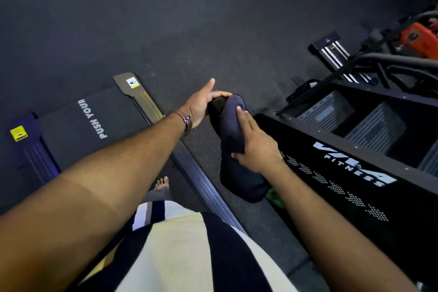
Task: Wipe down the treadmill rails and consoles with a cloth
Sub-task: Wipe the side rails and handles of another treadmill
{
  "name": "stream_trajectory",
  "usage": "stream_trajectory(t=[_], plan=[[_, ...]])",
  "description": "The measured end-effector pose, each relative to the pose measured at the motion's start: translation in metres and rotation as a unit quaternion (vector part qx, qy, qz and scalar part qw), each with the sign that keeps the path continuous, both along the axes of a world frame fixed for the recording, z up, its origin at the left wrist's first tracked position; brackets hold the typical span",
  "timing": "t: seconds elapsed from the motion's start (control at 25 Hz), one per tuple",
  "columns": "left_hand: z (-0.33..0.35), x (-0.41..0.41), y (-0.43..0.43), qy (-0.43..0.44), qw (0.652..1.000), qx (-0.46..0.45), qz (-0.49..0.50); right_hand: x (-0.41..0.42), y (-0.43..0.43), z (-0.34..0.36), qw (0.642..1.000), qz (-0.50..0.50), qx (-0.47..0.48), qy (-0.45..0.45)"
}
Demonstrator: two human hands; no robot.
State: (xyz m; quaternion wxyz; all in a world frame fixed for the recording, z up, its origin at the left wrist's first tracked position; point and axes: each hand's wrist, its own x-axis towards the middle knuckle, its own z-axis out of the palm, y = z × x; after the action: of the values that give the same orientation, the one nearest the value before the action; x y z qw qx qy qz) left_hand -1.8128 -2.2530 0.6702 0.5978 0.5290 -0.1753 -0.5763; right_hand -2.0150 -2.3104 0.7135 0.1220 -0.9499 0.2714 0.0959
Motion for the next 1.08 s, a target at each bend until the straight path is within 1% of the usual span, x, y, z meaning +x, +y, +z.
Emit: stream_trajectory(t=[0.04, 0.08, 0.2, 0.32, 0.36, 0.44, 0.48, 0.56, 0.6, 0.68, 0.72, 0.76, 0.84, 0.88, 0.92, 0.96, 1.0, 1.04, 1.08], plan=[[-0.001, -0.001, 0.000, 0.017, 1.000, 0.002, 0.009, 0.014, -0.013, 0.005, 0.996, -0.026, 0.080, 0.012], [-0.001, -0.002, 0.001, 0.028, 0.999, 0.008, 0.017, 0.023, -0.023, 0.008, 0.990, -0.038, 0.132, 0.013], [-0.009, -0.011, 0.006, 0.027, 0.999, 0.006, 0.029, 0.017, -0.034, 0.007, 0.979, -0.055, 0.196, -0.021], [-0.021, -0.023, 0.017, 0.061, 0.997, 0.010, 0.049, -0.001, -0.028, -0.003, 0.986, -0.058, 0.155, 0.005], [-0.022, -0.025, 0.019, 0.077, 0.995, -0.001, 0.058, 0.010, -0.031, -0.005, 0.987, -0.062, 0.149, 0.010], [-0.025, -0.029, 0.022, 0.118, 0.989, -0.020, 0.086, 0.038, -0.038, -0.006, 0.983, -0.074, 0.166, 0.009], [-0.027, -0.032, 0.023, 0.130, 0.986, -0.019, 0.100, 0.049, -0.039, -0.006, 0.984, -0.062, 0.168, 0.004], [-0.033, -0.037, 0.029, 0.113, 0.986, 0.003, 0.126, 0.051, -0.032, -0.006, 0.992, -0.001, 0.128, -0.005], [-0.036, -0.040, 0.033, 0.088, 0.985, 0.025, 0.144, 0.045, -0.025, -0.005, 0.996, 0.047, 0.071, -0.005], [-0.040, -0.043, 0.046, 0.018, 0.979, 0.075, 0.188, 0.036, -0.011, -0.010, 0.989, 0.134, -0.060, 0.007], [-0.042, -0.043, 0.053, -0.014, 0.973, 0.094, 0.211, 0.042, -0.009, -0.010, 0.986, 0.147, -0.083, 0.016], [-0.045, -0.043, 0.061, -0.045, 0.967, 0.106, 0.229, 0.055, -0.010, -0.009, 0.987, 0.142, -0.078, 0.016], [-0.050, -0.041, 0.077, -0.126, 0.950, 0.126, 0.256, 0.098, -0.021, -0.003, 0.993, 0.118, -0.012, -0.008], [-0.051, -0.042, 0.085, -0.183, 0.937, 0.142, 0.261, 0.117, -0.027, 0.003, 0.995, 0.095, 0.034, -0.002], [-0.050, -0.043, 0.092, -0.247, 0.920, 0.156, 0.263, 0.131, -0.034, 0.008, 0.993, 0.067, 0.097, 0.015], [-0.046, -0.045, 0.098, -0.302, 0.903, 0.164, 0.260, 0.138, -0.043, 0.010, 0.983, 0.032, 0.177, 0.033], [-0.039, -0.049, 0.104, -0.349, 0.887, 0.162, 0.254, 0.141, -0.052, 0.008, 0.961, -0.009, 0.274, 0.041], [-0.031, -0.052, 0.107, -0.391, 0.874, 0.156, 0.242, 0.142, -0.056, 0.009, 0.917, -0.059, 0.392, 0.035], [-0.023, -0.055, 0.110, -0.429, 0.862, 0.147, 0.228, 0.139, -0.060, 0.006, 0.854, -0.111, 0.509, 0.006]])
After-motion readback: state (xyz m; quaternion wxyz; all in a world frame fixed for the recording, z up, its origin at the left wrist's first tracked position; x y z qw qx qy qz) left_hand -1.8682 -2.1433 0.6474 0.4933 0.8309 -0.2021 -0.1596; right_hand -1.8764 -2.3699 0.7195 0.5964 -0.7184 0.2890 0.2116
